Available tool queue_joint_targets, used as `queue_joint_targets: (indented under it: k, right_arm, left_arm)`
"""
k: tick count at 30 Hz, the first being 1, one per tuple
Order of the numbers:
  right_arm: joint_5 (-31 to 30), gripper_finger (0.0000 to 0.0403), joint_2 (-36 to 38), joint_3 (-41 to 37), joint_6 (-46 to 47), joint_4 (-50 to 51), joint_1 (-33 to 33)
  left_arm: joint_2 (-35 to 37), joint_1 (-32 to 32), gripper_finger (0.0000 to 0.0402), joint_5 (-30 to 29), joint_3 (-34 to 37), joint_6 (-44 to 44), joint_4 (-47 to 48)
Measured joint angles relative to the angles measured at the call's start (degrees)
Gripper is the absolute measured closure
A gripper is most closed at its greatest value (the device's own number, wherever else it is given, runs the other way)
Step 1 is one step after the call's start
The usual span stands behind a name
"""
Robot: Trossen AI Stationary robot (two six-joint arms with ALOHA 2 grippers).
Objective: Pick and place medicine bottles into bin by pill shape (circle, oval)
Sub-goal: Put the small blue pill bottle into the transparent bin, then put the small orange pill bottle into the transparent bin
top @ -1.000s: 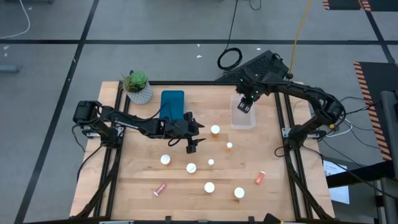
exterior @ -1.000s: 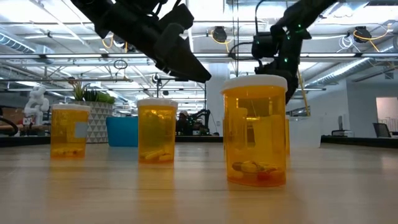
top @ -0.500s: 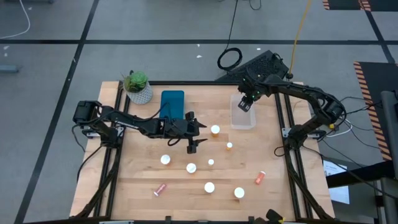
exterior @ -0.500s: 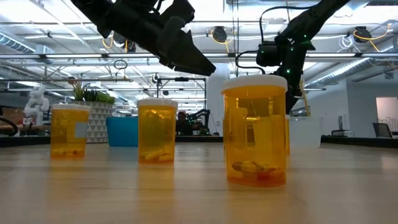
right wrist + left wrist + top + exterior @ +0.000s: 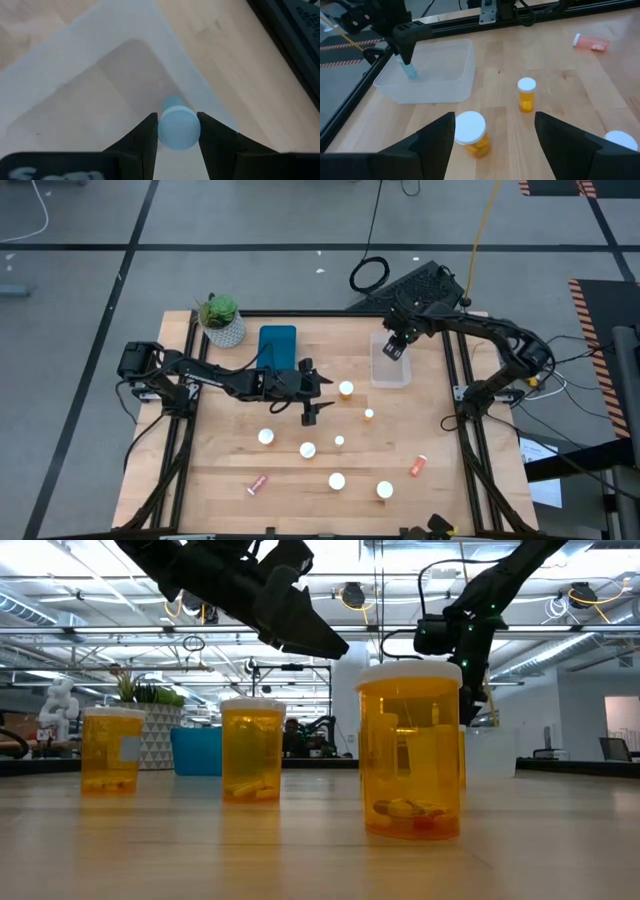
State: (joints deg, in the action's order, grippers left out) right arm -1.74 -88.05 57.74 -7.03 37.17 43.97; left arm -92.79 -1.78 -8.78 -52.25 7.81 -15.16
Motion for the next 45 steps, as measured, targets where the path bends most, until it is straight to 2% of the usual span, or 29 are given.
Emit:
queue_joint_targets:
  k: [9, 19, 29, 38, 45]
  right_arm:
    - [-0.04, 0.0281, -0.77, 0.00, 0.04, 0.15, -0.02]
    - [-0.02, 0.0210, -0.74, 0.00, 0.83, 0.31, -0.02]
    - [0.07, 0.0187, 0.60, 0.00, 3.17, 1.49, -0.20]
    - [0.19, 0.0183, 8.98, 0.00, 7.73, 6.33, -2.73]
    - [-0.51, 0.0183, 20.40, 0.00, 16.87, 8.71, -11.40]
  left_arm:
    - [0.00, 0.00, 0.0128, 0.00, -0.02, -0.02, -0.07]
    - [0.00, 0.00, 0.0128, 0.00, -0.02, -0.15, -0.07]
    - [0.00, 0.00, 0.0128, -0.02, -0.02, -0.37, 0.02]
    - [0.00, 0.00, 0.0128, -0.02, -0.02, -0.37, 0.70]
    - [0.00, -0.13, 0.0128, -0.02, -0.02, -0.38, 3.71]
